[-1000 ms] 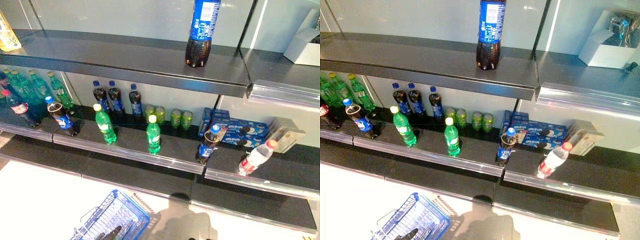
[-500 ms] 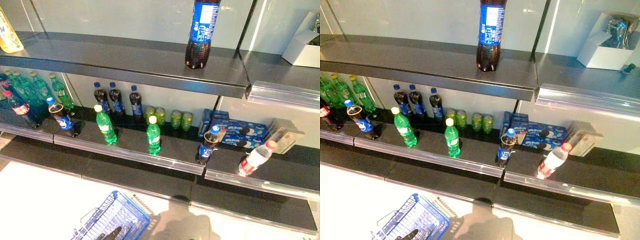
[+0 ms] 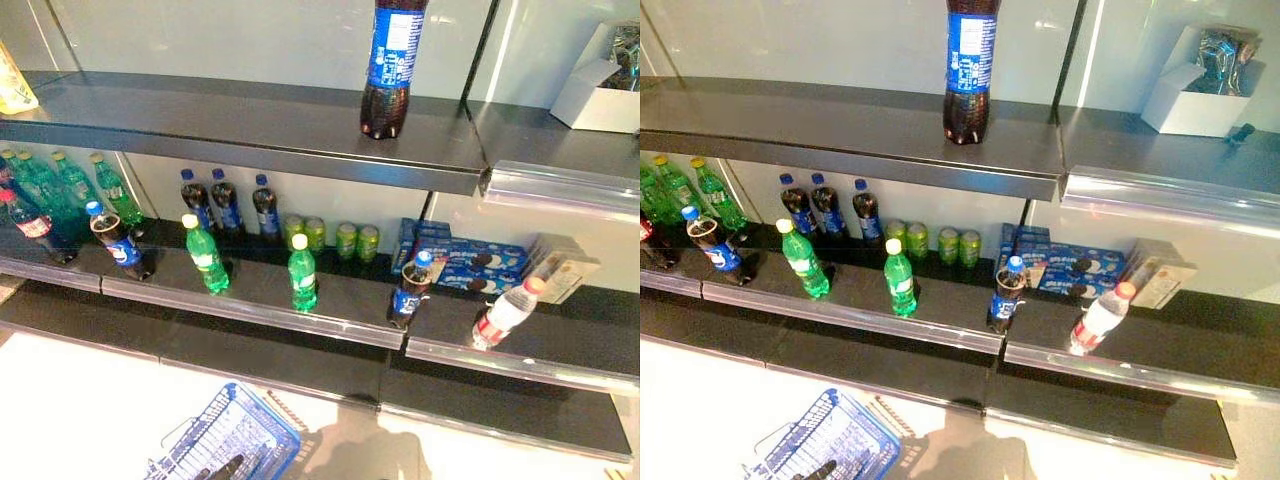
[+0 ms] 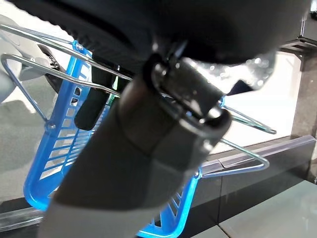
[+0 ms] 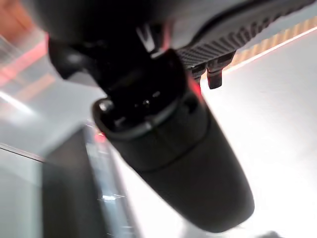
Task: Pick up the drink and place into the basket.
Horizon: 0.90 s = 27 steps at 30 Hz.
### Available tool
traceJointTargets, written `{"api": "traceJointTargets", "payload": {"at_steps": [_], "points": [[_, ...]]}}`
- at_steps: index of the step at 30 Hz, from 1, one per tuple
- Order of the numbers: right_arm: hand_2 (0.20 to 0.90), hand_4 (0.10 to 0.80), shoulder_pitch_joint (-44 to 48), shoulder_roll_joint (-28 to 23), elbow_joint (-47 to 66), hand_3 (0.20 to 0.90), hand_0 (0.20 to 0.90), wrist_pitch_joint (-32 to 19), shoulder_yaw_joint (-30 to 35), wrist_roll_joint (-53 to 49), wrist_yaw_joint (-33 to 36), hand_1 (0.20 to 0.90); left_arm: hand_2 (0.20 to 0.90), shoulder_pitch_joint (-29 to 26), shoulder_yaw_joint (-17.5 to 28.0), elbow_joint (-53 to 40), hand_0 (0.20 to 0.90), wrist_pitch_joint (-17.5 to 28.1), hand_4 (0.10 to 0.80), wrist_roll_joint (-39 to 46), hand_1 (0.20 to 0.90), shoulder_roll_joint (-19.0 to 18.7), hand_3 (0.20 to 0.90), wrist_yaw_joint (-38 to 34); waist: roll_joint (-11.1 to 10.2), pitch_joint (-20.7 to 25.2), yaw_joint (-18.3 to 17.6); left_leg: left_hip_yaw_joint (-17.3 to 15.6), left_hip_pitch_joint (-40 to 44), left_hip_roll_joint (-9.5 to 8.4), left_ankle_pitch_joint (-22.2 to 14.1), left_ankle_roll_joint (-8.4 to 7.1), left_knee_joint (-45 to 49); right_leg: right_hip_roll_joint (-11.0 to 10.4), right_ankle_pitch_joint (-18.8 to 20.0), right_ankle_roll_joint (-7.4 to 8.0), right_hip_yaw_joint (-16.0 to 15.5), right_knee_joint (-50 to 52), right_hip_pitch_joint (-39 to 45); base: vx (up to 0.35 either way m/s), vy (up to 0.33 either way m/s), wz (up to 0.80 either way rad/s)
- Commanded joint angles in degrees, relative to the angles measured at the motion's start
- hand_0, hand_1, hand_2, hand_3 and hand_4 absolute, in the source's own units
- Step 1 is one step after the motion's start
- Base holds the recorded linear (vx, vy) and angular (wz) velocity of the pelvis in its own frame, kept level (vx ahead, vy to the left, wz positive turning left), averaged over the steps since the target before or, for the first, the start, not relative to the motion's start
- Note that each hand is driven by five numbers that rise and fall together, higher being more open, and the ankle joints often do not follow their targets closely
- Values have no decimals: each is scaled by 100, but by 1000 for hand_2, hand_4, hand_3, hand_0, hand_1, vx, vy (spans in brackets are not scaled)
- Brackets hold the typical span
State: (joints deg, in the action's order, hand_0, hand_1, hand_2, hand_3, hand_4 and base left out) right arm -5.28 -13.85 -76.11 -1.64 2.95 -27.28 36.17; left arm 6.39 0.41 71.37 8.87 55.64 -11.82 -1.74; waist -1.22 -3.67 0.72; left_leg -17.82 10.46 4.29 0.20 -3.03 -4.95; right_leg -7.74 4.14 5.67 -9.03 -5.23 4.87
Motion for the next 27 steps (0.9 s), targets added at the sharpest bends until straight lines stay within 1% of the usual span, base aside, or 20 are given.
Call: {"api": "traceJointTargets", "payload": {"at_steps": [1, 2, 3, 4, 5, 6, 8, 9, 10, 11, 12, 13, 14, 16, 18, 19, 23, 24, 26, 27], "points": [[900, 800, 491, -438, -314, 900, 900, -477, 70, -102, 706, 900, 300, -561, 25, -118, 300, 219, 100, 75, 300, 139, 200, 397, 16, -137, 67, 429, 50, 258, -307, -143, -5, -398, 36, 422, -258, 23, 235, -7, -9, -4], [900, 800, 511, -489, -246, 900, 900, -685, 130, -54, 931, 900, 300, -551, 28, -143, 300, 200, 100, 65, 300, 106, 200, 413, 2, -135, 79, 437, 48, 258, -309, -137, -5, -394, 33, 422, -257, 23, 238, -35, -62, -1], [900, 800, 509, -595, 201, 900, 900, -1221, 287, 137, 1467, 900, 300, -500, 51, -318, 300, 106, 100, 19, 300, -18, 200, 405, -74, -134, 127, 477, 39, 263, -305, -121, -5, -379, 48, 438, -267, 23, 246, -48, -80, 0], [900, 800, 503, -613, 399, 900, 900, -1425, 305, 217, 1616, 900, 300, -484, 63, -393, 300, 78, 100, 6, 300, -46, 200, 383, -95, -142, 137, 492, 31, 267, -298, -117, -5, -374, 58, 442, -267, 23, 242, -47, -78, 0], [900, 800, 492, -609, 477, 900, 900, -1474, 312, 223, 1640, 900, 300, -472, 64, -426, 300, 67, 100, 4, 300, -58, 200, 369, -106, -143, 140, 500, 28, 267, -295, -116, -5, -373, 61, 443, -268, 23, 243, -39, -61, 0], [900, 800, 420, -602, 1052, 900, 900, -1583, 309, 298, 1892, 900, 300, -411, 111, -619, 300, 5, 100, -61, 300, -85, 200, 276, -147, -153, 151, 526, 10, 279, -277, -116, -5, -367, 81, 453, -277, 23, 237, -30, -52, 0], [900, 800, 376, -596, 1320, 900, 900, -1601, 309, 337, 1984, 900, 300, -380, 122, -710, 300, -17, 100, -86, 300, -86, 200, 226, -162, -157, 148, 537, 5, 282, -274, -114, -5, -365, 89, 456, -279, 23, 234, -28, -44, 0], [900, 800, 235, -620, 2321, 900, 900, -1456, 277, 587, 2344, 900, 300, -288, 195, -1002, 300, -124, 100, -159, 300, -88, 200, 67, -194, -172, 130, 561, -15, 287, -265, -110, -5, -360, 107, 462, -276, 23, 218, -27, -33, -1], [900, 800, 206, -616, 2444, 900, 900, -1447, 276, 654, 2402, 900, 300, -271, 202, -1045, 300, -141, 100, -169, 300, -88, 200, 40, -198, -171, 126, 564, -16, 288, -264, -110, -5, -359, 108, 463, -277, 23, 218, -44, -37, -1], [900, 800, 63, -668, 3457, 900, 900, -1143, 247, 838, 2608, 900, 300, -191, 274, -1263, 300, -209, 100, -218, 300, -73, 200, -82, -216, -180, 83, 575, -31, 288, -261, -106, -5, -353, 119, 466, -264, 23, 198, 0, 0, 0], [900, 800, 17, -671, 3645, 900, 900, -1108, 245, 869, 2629, 900, 300, -169, 286, -1307, 300, -222, 100, -223, 300, -68, 200, -109, -218, -178, 71, 578, -33, 285, -262, -104, -5, -352, 120, 467, -261, 23, 195, -30, -6, -3], [900, 800, -136, -660, 4496, 900, 900, -1020, 322, 1023, 2610, 900, 300, -73, 367, -1477, 300, -265, 100, -265, 300, -24, 200, -193, -223, -178, 18, 583, -39, 282, -263, -100, -5, -350, 122, 468, -242, 23, 179, -19, 21, -4], [900, 800, -286, -643, 5358, 900, 900, -880, 400, 1474, 2601, 900, 300, 31, 453, -1592, 300, -274, 100, -341, 300, 46, 200, -221, -220, -163, -37, 582, -47, 268, -273, -86, -5, -346, 111, 468, -207, 23, 159, -17, 30, -4], [900, 800, -487, -649, 6334, 900, 900, -864, 476, 1836, 2415, 900, 300, 159, 551, -1701, 300, -268, 100, -377, 300, 135, 200, -250, -206, -135, -110, 571, -43, 254, -292, -68, -5, -348, 94, 464, -164, 23, 136, -3, 38, -2], [900, 800, -541, -694, 6718, 900, 900, -888, 508, 2009, 2288, 900, 300, 201, 587, -1713, 300, -255, 100, -390, 300, 173, 200, -241, -194, -120, -141, 559, -38, 249, -304, -66, -5, -348, 88, 466, -145, 23, 124, 7, 40, -1], [900, 800, -578, -830, 7297, 900, 900, -827, 551, 2155, 2091, 900, 300, 229, 621, -1676, 300, -229, 100, -375, 300, 210, 200, -220, -175, -90, -189, 534, -29, 241, -328, -63, -5, -351, 71, 463, -114, 23, 106, 16, 65, -1], [900, 800, -550, -996, 7943, 900, 900, -1090, 637, 2276, 1544, 900, 300, 254, 665, -1569, 300, -176, 100, -362, 300, 265, 200, -154, -142, -32, -236, 496, -30, 232, -352, -72, -5, -365, 45, 462, -75, 23, 75, 8, 30, -1], [900, 800, -497, -1076, 8134, 900, 900, -1189, 649, 2205, 1260, 900, 300, 259, 674, -1519, 300, -160, 100, -362, 300, 267, 200, -132, -141, -10, -238, 485, -35, 237, -356, -78, -5, -373, 40, 460, -79, 23, 66, 9, 15, -4], [900, 800, -417, -1177, 8332, 900, 900, -1243, 654, 2095, 944, 900, 300, 262, 683, -1450, 300, -135, 100, -371, 300, 275, 200, -98, -141, 16, -227, 482, -41, 241, -359, -88, -5, -383, 33, 454, -98, 23, 57, 17, 12, -6], [900, 800, -415, -1181, 8340, 900, 900, -1242, 656, 2087, 927, 900, 300, 261, 685, -1445, 300, -133, 100, -372, 300, 276, 200, -96, -140, 17, -227, 483, -42, 241, -358, -88, -5, -384, 33, 454, -99, 23, 57, 27, 5, -5]]}}
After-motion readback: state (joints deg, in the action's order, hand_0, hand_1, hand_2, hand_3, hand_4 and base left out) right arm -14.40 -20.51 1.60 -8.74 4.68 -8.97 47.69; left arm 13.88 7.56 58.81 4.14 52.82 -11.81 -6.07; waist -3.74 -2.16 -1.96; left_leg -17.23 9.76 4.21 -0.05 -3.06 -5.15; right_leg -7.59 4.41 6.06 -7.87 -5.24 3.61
